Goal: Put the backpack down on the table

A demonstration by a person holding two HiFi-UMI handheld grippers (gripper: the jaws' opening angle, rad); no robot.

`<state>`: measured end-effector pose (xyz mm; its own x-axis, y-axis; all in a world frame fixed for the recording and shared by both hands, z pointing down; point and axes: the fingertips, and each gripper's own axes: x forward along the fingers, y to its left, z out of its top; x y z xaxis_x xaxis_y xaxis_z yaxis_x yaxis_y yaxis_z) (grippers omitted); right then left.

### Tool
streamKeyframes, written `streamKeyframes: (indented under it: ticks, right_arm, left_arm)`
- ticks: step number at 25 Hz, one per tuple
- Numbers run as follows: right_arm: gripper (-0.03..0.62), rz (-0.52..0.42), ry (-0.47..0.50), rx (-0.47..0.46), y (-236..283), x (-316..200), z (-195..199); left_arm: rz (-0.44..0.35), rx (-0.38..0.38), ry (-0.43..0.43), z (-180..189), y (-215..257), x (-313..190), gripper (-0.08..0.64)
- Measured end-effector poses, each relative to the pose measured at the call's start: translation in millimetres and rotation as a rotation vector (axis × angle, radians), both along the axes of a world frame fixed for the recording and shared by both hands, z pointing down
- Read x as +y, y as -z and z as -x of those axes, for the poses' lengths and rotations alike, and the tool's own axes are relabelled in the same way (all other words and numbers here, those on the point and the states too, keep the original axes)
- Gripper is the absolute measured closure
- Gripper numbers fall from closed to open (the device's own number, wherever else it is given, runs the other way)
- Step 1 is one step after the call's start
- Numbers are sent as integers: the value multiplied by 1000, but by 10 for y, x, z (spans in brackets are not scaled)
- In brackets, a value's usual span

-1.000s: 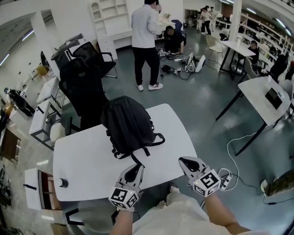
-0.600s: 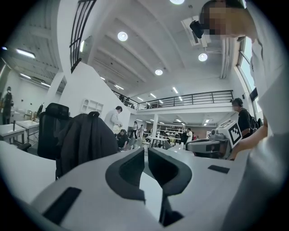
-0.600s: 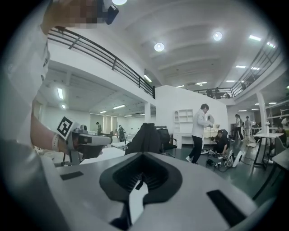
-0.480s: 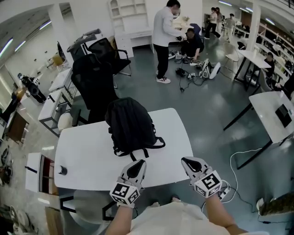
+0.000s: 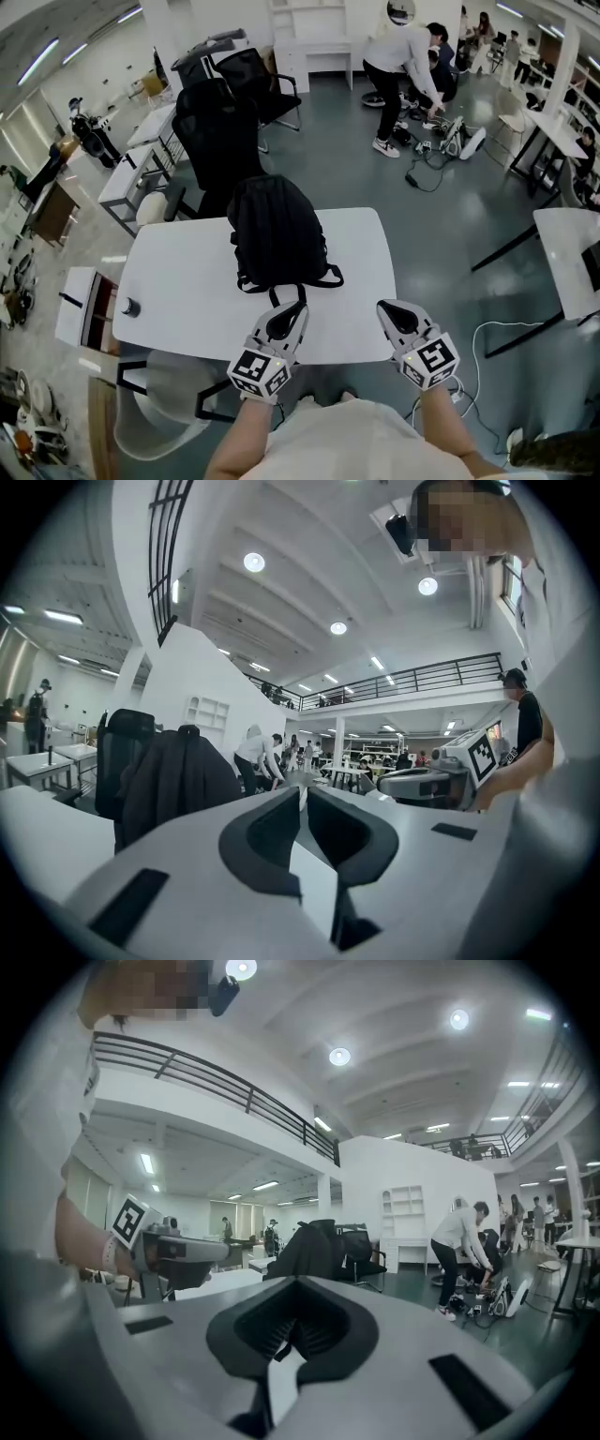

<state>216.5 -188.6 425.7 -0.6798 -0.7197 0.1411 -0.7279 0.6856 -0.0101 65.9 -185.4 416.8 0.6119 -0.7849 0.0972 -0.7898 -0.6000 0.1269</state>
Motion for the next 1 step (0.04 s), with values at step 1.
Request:
streamKeyframes:
  ticks: [1]
  right_arm:
    - [577, 0, 8, 2, -10, -9, 9]
  left_arm:
    - [0, -2, 5, 1, -1, -15, 515]
